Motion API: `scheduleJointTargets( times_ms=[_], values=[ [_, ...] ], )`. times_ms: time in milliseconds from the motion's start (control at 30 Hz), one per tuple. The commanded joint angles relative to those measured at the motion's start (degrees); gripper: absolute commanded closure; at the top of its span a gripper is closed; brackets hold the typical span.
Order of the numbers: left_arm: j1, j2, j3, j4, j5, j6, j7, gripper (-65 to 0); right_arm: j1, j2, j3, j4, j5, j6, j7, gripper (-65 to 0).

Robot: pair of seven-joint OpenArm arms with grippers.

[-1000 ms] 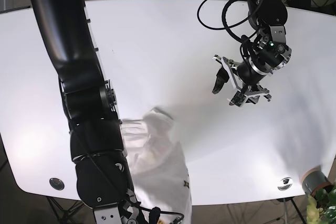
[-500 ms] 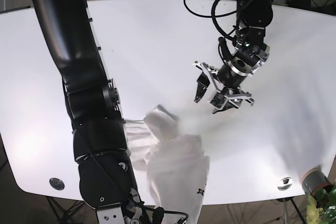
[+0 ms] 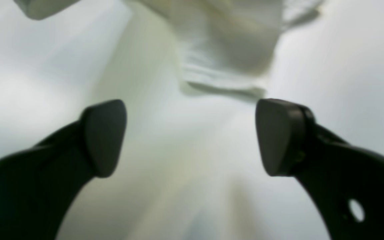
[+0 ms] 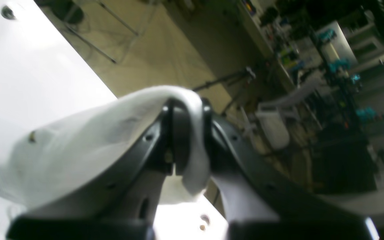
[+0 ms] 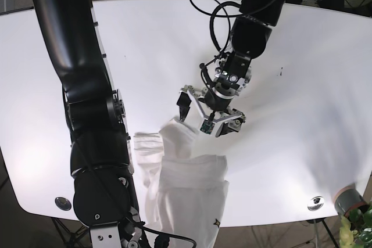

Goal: Fold the T-shirt properly
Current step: 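Grasp the hanging T-shirt's edge with the left gripper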

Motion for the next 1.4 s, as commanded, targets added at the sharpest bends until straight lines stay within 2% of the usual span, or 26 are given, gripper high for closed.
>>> scheduleJointTargets(
  times_ms=[0, 133, 300, 433, 600, 733, 900, 1000, 1100, 1167, 1300, 1367],
  values=[
    [-3.1, 2.7, 1.9, -2.8, -0.1, 0.3, -1.8, -64.9, 2.6, -0.2, 0.1, 0.8, 0.3, 0.03, 2.6, -1.7],
    [-7.7, 5.4, 4.4, -9.8, -0.2, 0.5, -1.9, -64.6, 2.6, 0.6, 0.2, 0.8, 0.3, 0.03, 3.1, -1.7],
    [-12.4, 10.0, 5.0, -19.3, 0.0, 0.6, -1.9, -64.6, 2.6, 1.1, 3.5, 0.8, 0.7, 0.03, 3.1, -1.7],
    [-15.4, 10.0, 5.0, -24.9, 0.0, 1.8, -2.7, -64.4, 2.6, 1.5, 3.6, 0.8, 0.7, 0.03, 3.1, -1.9],
    [-16.4, 10.0, 5.1, -32.3, 0.1, 4.8, -10.1, -64.4, 1.1, 1.5, 3.6, 2.6, 0.7, 0.12, 3.1, -1.9],
    [-18.0, 10.0, 5.1, -39.2, 0.0, 4.9, -10.2, -64.4, -0.8, 2.8, 3.6, 5.0, 0.7, 0.12, 2.9, -1.9],
    [-18.2, 10.0, 5.1, -41.4, 0.0, 4.7, -10.3, -63.1, -2.1, 2.9, 3.6, 5.8, 0.7, 0.12, 2.9, -1.9],
    [-18.2, 9.9, 5.1, -41.3, 0.1, 4.7, -10.2, -51.0, -2.5, 3.0, 3.6, 5.8, 0.7, 0.12, 3.0, -1.9],
    [-18.2, 9.3, 5.1, -41.0, 0.0, 4.7, -10.2, -33.5, -2.6, 3.0, 3.6, 6.1, 0.7, 0.03, 3.0, -1.9],
    [-18.2, 9.3, 4.9, -41.0, 0.0, 4.7, -10.2, -17.5, -2.6, 3.0, 3.6, 5.9, 0.4, -0.06, 3.0, -1.9],
    [-18.3, 8.1, 4.9, -40.9, -0.2, 4.7, -10.1, -0.6, -2.9, 3.7, 3.6, 5.9, 0.1, -0.32, 3.2, -1.9],
    [-18.2, 7.5, 4.8, -39.2, -0.3, 4.7, -10.1, 0.0, -3.2, 4.7, 3.6, 5.8, 0.1, -0.5, 3.6, -1.9]
  ],
)
